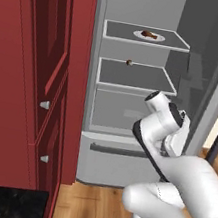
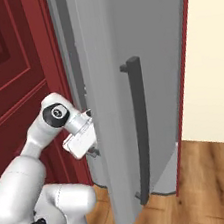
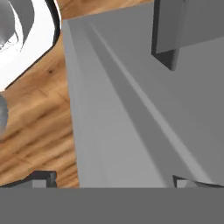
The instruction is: Retrieve the chicken drumstick from the fridge and place it on the saucepan with marinade on the stove.
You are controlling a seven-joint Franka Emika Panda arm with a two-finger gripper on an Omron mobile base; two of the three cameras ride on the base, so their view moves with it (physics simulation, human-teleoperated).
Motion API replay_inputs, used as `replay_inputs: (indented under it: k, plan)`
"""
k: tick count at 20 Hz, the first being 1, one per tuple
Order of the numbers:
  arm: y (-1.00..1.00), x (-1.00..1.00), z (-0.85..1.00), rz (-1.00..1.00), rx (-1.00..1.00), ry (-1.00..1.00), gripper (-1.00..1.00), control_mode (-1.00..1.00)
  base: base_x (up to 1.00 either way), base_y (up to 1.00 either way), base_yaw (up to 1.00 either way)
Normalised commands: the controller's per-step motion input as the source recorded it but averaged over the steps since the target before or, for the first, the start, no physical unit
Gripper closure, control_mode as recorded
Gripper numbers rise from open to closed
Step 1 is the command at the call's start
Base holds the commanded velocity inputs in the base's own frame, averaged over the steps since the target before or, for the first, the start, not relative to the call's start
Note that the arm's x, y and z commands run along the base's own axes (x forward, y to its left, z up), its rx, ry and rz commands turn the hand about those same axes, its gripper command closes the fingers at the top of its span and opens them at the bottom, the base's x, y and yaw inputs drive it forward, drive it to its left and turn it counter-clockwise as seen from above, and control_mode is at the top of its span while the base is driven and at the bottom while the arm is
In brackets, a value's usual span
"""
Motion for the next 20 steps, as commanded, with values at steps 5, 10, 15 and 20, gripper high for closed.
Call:
replay_inputs:
  k: [5,10,15,20]
  plan:
    - [-1.0,-0.4,0.04,0.09,0.0,-0.03,-1.0,-1.0,0.0,0.0,0.0]
    - [-1.0,-0.22,0.12,0.11,0.0,0.0,-1.0,-1.0,0.0,0.0,0.0]
    - [-1.0,-0.03,0.06,0.15,0.0,0.0,-1.0,-1.0,0.0,0.0,0.0]
    - [-1.0,0.06,0.09,0.22,0.0,0.0,-1.0,-1.0,0.0,0.0,0.0]
